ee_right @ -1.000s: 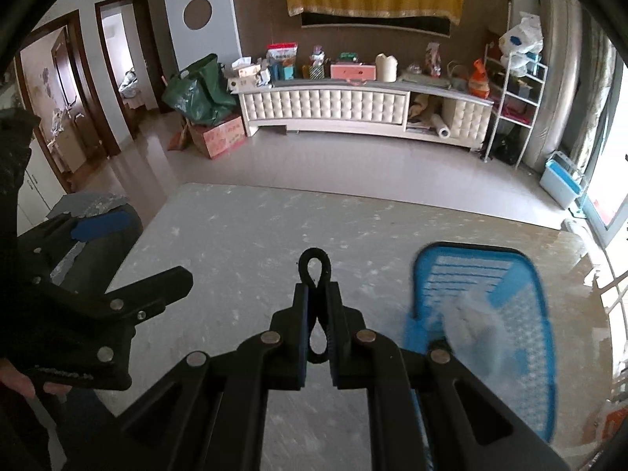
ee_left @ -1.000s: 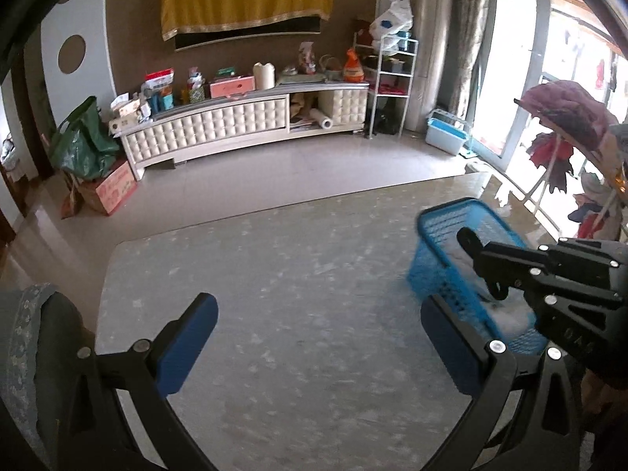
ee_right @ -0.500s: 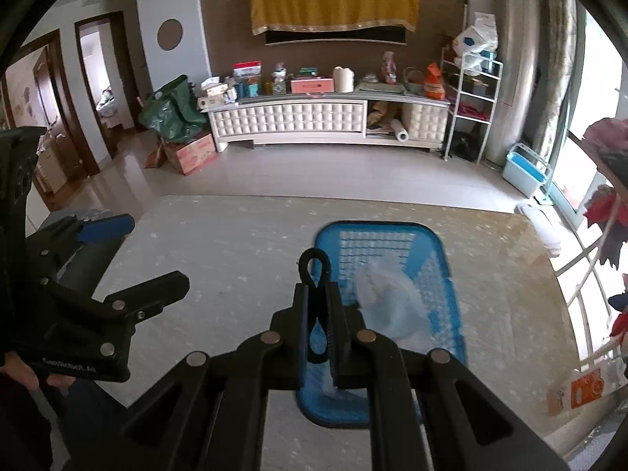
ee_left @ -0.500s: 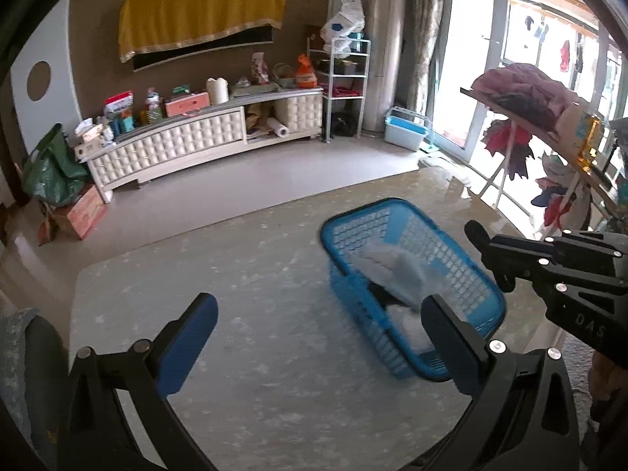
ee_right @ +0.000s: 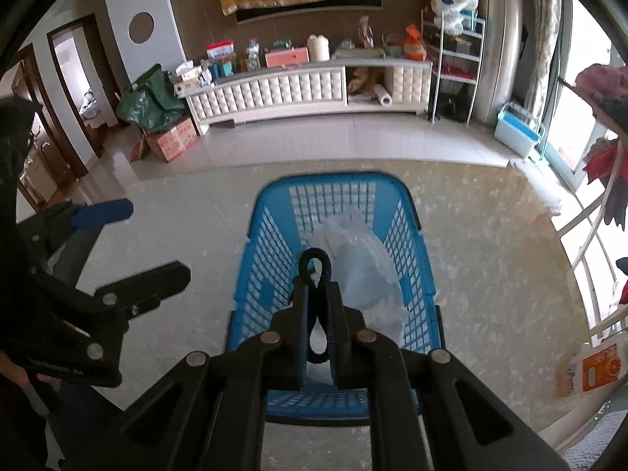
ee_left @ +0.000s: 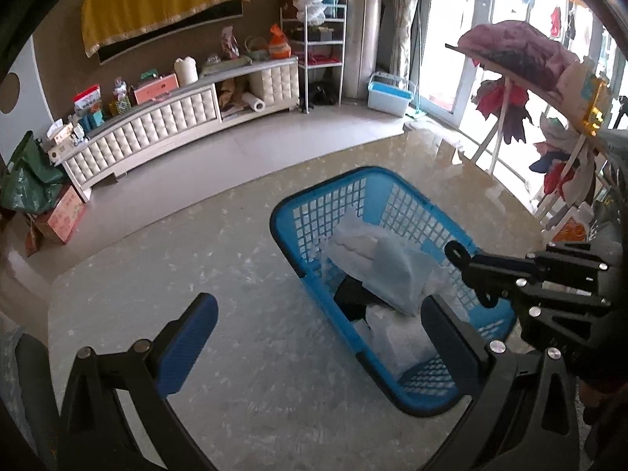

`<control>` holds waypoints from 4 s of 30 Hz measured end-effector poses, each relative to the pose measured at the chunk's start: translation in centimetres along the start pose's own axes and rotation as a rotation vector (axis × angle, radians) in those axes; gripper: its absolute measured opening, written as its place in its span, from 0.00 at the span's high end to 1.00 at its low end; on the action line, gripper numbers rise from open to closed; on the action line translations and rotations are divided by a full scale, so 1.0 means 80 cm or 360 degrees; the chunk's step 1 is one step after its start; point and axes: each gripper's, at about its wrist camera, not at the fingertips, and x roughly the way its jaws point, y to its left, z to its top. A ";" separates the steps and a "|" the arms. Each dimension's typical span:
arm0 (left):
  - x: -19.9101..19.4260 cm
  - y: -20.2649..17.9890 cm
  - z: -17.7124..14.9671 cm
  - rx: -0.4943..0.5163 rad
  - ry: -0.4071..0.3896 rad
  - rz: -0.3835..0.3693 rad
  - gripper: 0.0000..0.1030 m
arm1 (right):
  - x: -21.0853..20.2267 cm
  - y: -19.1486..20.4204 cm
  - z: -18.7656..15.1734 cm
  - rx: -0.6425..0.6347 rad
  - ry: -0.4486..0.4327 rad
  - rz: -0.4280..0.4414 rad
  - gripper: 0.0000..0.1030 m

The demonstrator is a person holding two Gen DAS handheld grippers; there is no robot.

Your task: Organize soft objects

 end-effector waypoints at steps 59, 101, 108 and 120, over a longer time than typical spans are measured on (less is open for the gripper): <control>-0.209 0.063 -0.145 -0.0224 -0.0578 0.0330 0.00 | -0.127 0.086 -0.057 -0.0072 -0.0482 -0.0090 0.00; -0.285 0.081 -0.222 -0.0399 -0.0668 0.0418 0.00 | -0.142 0.159 -0.092 -0.0265 -0.0606 0.0052 0.00; -0.289 0.085 -0.225 -0.0395 -0.0676 0.0423 0.00 | -0.145 0.164 -0.094 -0.0277 -0.0605 0.0038 0.00; -0.292 0.080 -0.225 -0.0373 -0.0684 0.0437 0.00 | -0.151 0.166 -0.095 -0.0279 -0.0606 0.0027 0.00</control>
